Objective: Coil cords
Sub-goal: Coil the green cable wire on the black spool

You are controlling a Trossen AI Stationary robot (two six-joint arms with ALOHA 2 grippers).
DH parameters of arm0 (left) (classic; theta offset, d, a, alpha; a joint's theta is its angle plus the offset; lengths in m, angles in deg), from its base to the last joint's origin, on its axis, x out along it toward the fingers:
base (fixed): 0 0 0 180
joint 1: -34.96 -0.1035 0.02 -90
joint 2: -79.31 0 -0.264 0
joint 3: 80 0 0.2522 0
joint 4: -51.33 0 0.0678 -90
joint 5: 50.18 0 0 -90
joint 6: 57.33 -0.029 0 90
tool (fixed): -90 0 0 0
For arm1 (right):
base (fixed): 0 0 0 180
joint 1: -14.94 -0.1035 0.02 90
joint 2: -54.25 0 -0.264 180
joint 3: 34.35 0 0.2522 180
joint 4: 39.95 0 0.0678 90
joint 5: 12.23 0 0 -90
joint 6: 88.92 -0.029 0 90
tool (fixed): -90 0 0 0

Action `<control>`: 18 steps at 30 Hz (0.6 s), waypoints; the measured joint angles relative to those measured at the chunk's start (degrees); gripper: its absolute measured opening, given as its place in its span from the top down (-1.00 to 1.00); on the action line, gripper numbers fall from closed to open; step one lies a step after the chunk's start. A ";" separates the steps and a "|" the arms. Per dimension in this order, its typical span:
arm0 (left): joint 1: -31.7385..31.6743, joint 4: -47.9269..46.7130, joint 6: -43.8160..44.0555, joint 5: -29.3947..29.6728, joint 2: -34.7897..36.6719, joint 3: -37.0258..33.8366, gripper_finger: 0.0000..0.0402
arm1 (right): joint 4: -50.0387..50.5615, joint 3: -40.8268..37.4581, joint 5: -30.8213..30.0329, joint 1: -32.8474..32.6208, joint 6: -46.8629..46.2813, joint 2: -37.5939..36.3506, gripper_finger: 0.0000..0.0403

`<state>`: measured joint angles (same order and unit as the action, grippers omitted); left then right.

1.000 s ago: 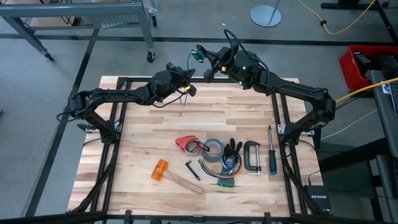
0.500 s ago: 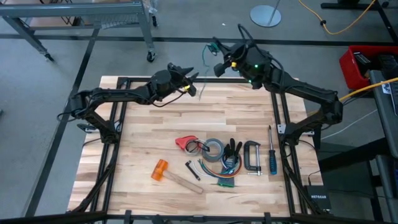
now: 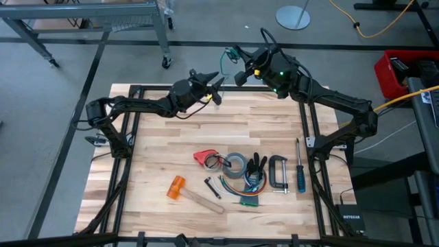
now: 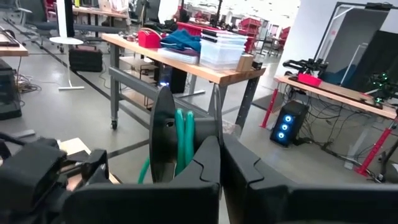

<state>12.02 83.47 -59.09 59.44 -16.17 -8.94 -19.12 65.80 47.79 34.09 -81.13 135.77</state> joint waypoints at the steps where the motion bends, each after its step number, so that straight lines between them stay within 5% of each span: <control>1: 0.00 0.44 -0.14 -0.12 0.00 0.00 0.18 | -0.01 0.00 -0.01 0.00 0.00 0.00 1.00; 9: 0.00 1.62 -0.17 -0.59 0.02 0.00 0.21 | -0.18 0.00 1.14 -0.02 0.00 0.00 1.00; 18: 0.07 1.29 0.41 -0.59 0.00 0.00 0.54 | -0.74 0.00 1.69 -0.02 0.00 0.00 1.00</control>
<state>12.08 84.75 -58.68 58.85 -16.17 -8.94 -19.86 65.80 49.48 34.07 -81.13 135.77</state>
